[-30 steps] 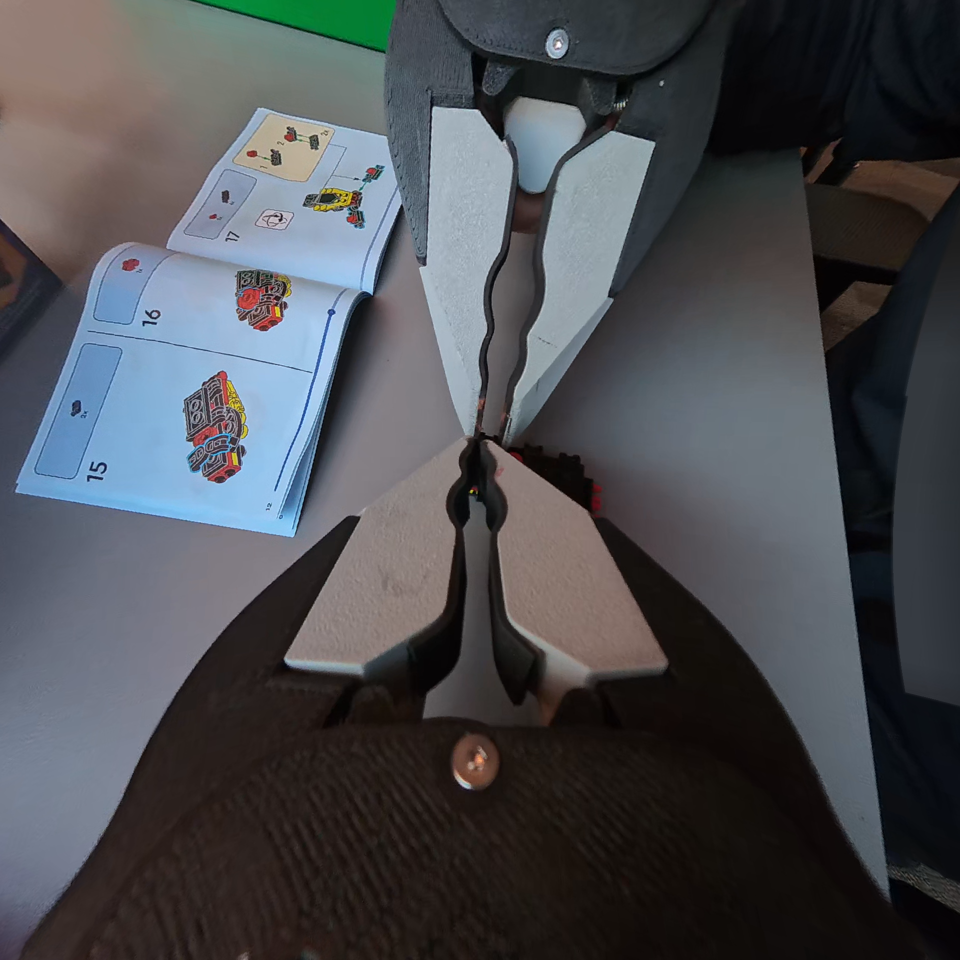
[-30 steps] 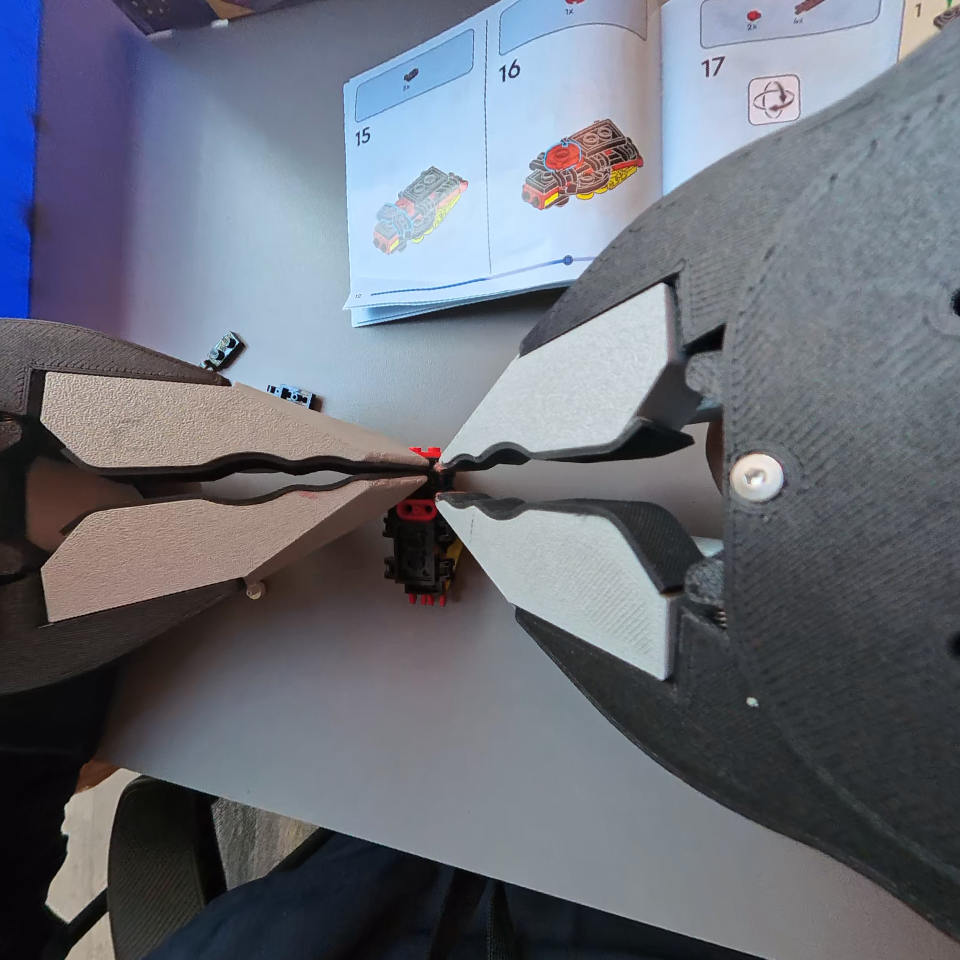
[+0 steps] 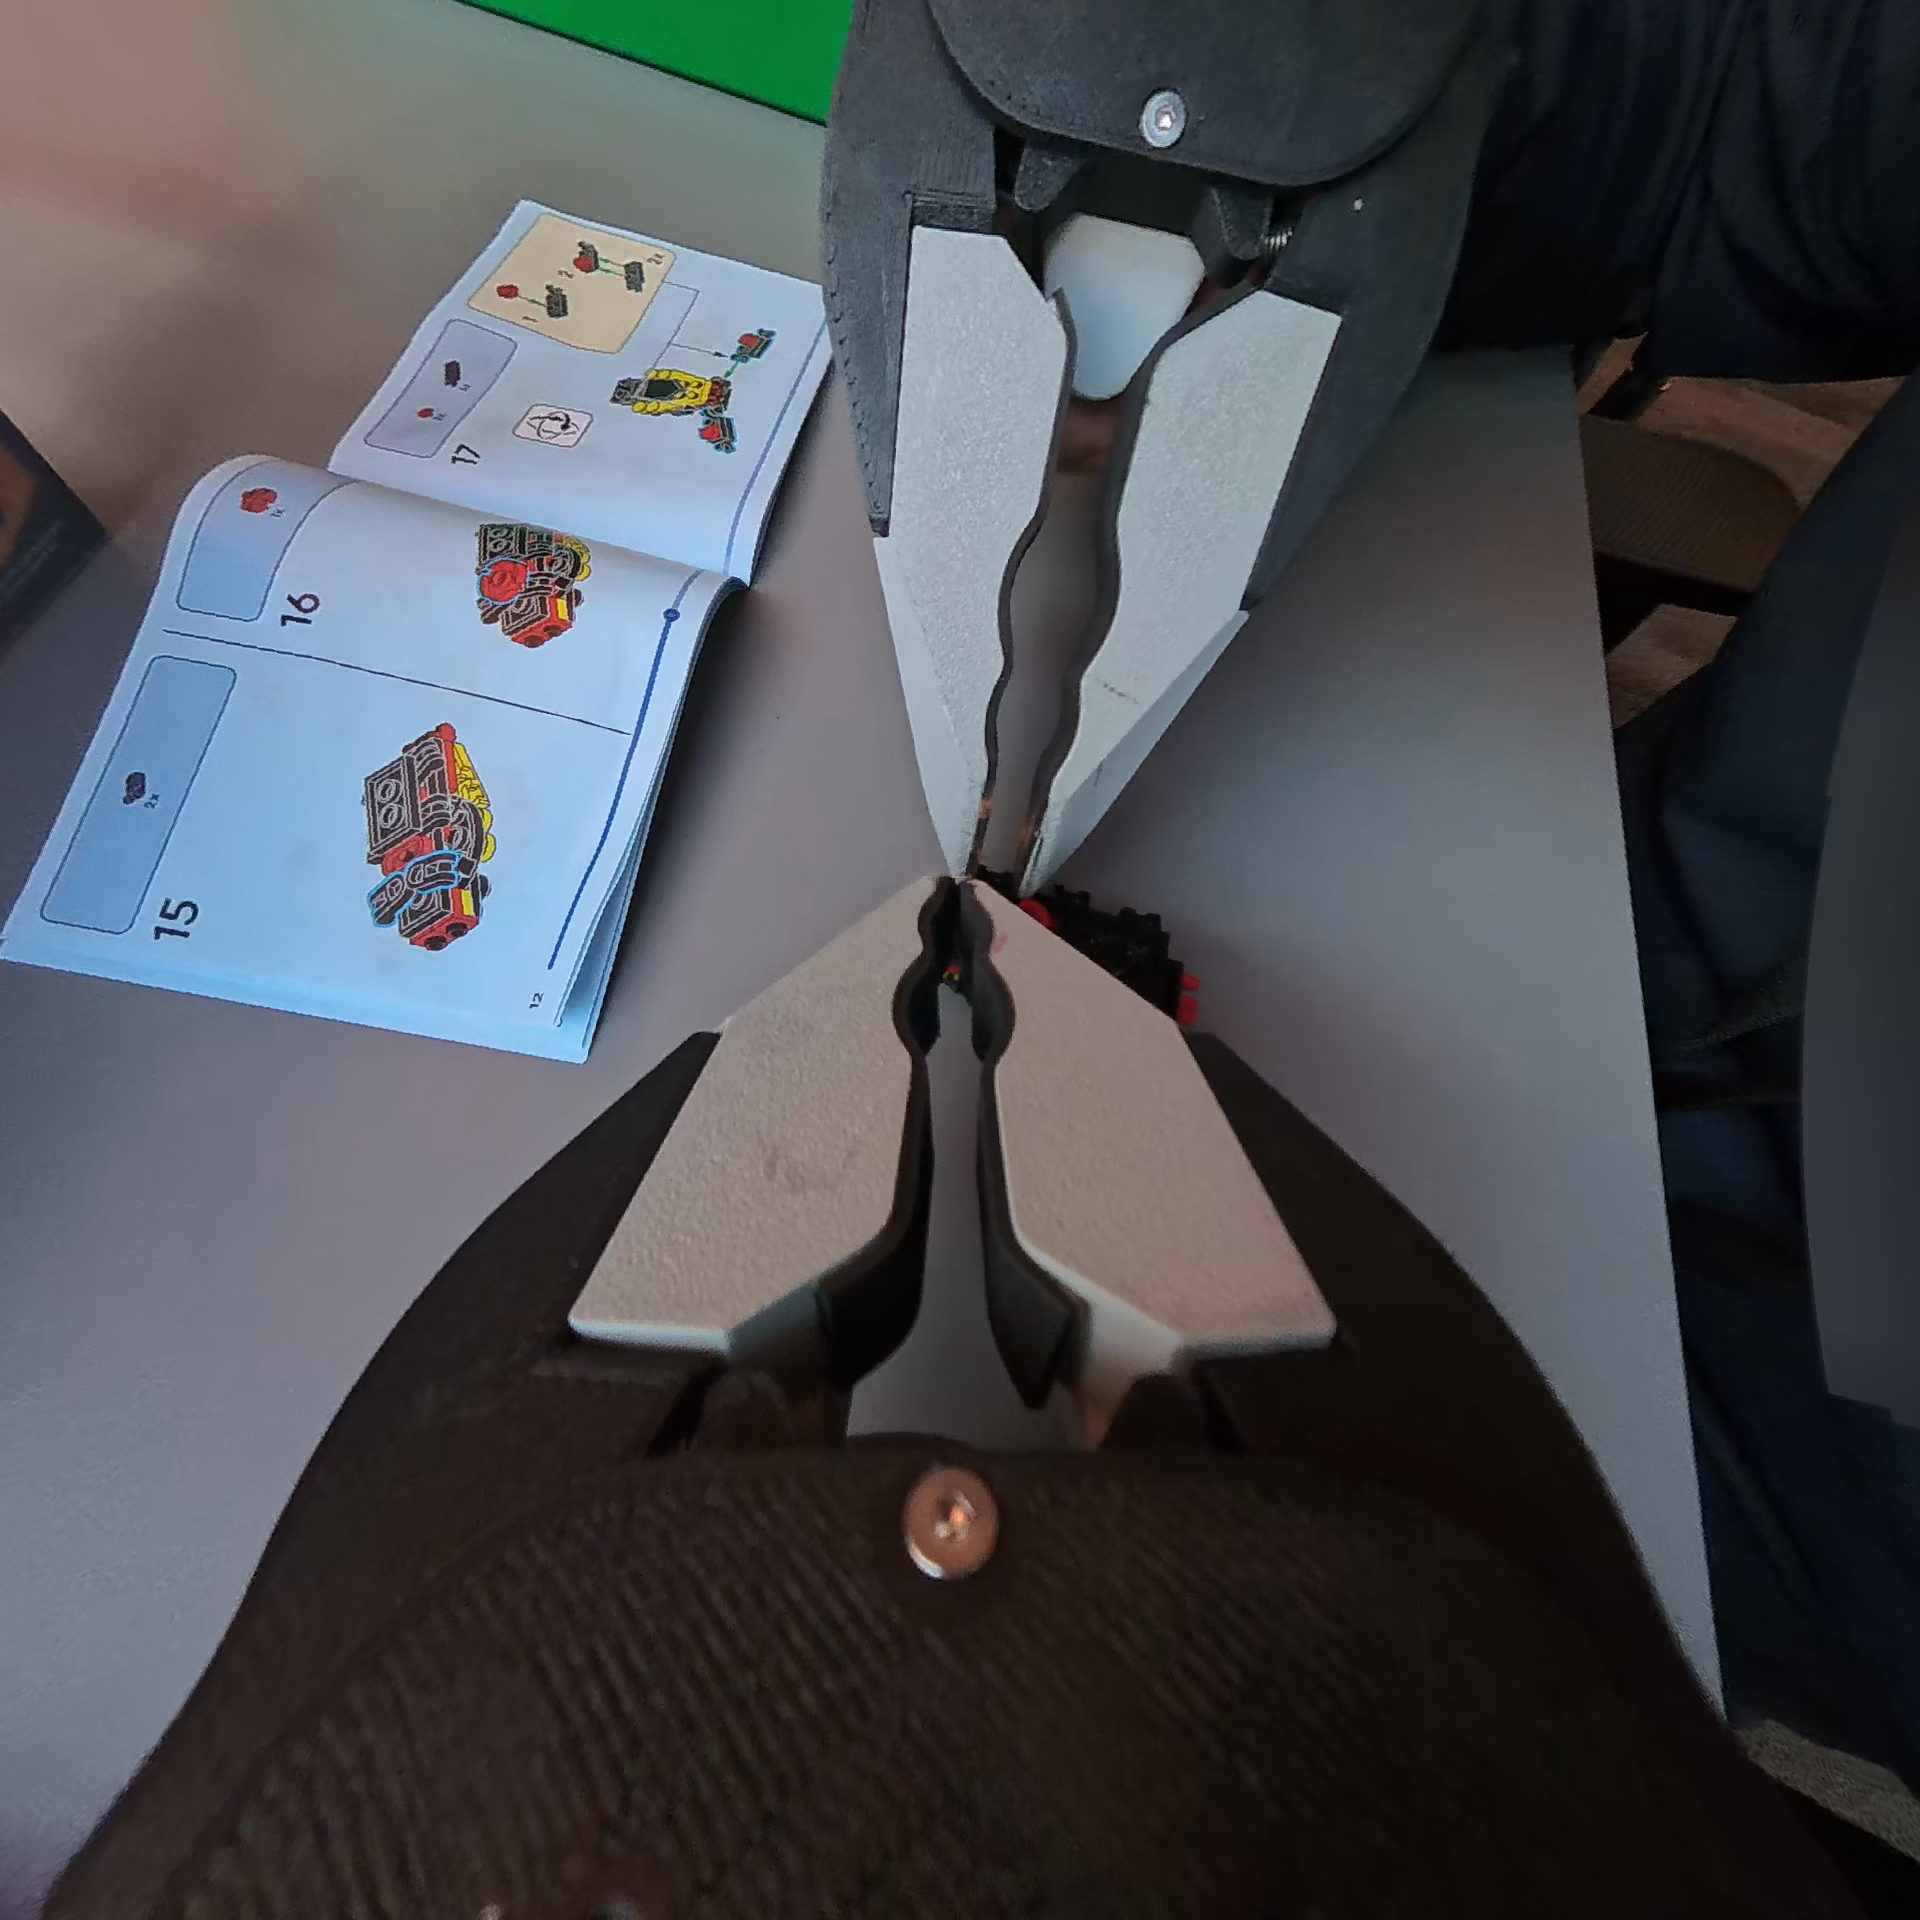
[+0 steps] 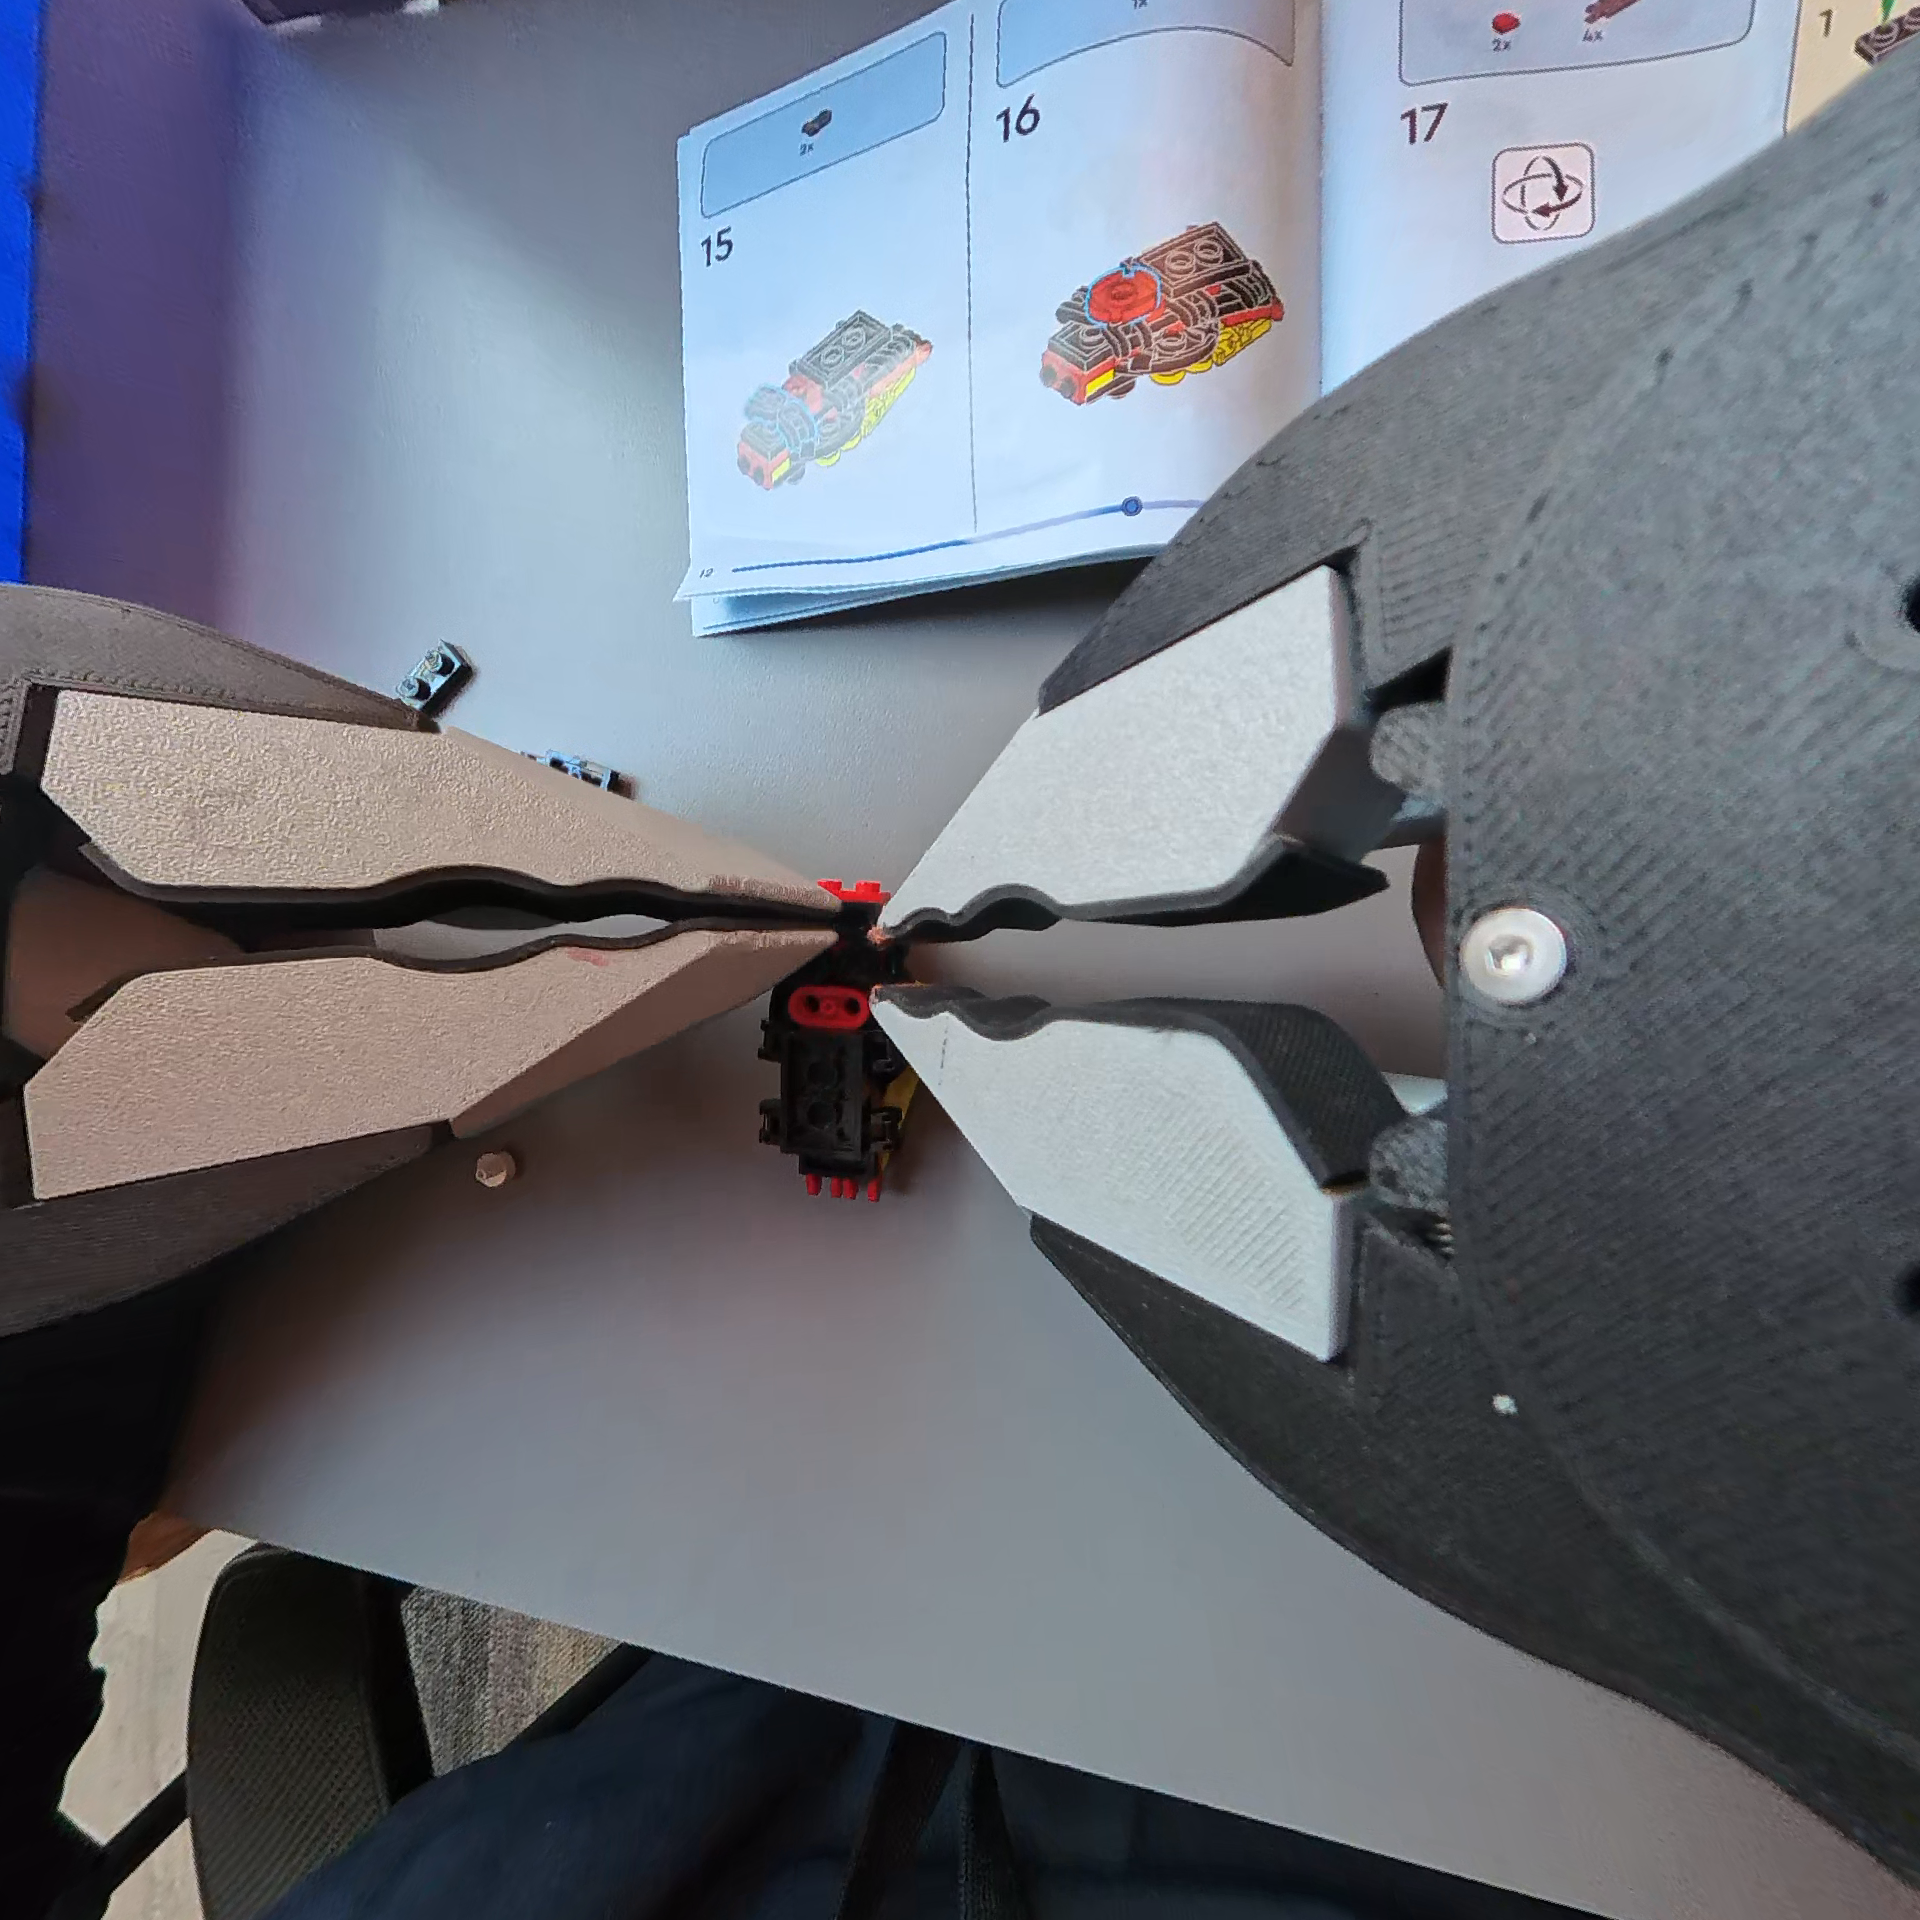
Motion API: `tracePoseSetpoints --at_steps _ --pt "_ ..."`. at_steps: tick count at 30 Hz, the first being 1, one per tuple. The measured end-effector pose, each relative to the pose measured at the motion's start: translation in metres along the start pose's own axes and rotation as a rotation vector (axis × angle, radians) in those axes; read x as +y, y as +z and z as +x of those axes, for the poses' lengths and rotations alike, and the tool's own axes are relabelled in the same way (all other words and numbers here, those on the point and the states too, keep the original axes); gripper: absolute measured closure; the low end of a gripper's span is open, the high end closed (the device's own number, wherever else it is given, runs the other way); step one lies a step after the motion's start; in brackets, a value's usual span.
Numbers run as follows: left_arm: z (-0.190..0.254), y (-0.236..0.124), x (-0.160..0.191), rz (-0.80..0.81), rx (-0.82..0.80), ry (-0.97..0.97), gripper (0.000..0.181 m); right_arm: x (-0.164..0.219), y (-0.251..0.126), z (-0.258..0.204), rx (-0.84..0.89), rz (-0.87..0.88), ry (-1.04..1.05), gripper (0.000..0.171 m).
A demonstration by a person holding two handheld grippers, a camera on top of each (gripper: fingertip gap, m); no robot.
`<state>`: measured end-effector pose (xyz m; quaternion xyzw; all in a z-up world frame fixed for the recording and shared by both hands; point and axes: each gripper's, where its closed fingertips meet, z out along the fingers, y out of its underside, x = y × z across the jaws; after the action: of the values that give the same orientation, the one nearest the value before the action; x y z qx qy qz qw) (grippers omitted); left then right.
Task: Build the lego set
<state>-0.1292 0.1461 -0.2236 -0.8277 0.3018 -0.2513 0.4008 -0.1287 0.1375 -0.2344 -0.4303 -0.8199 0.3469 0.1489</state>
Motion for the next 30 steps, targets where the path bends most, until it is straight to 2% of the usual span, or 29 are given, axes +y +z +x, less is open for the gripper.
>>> tracePoseSetpoints --at_steps 1,30 --pt "0.001 0.0003 0.0001 -0.001 0.004 0.004 0.181 0.0001 0.0 0.0 0.001 -0.001 -0.001 0.167" --pt "0.0072 0.0027 0.0052 -0.034 0.011 0.041 0.181 -0.0028 0.0019 -0.0037 -0.018 -0.004 -0.012 0.167"
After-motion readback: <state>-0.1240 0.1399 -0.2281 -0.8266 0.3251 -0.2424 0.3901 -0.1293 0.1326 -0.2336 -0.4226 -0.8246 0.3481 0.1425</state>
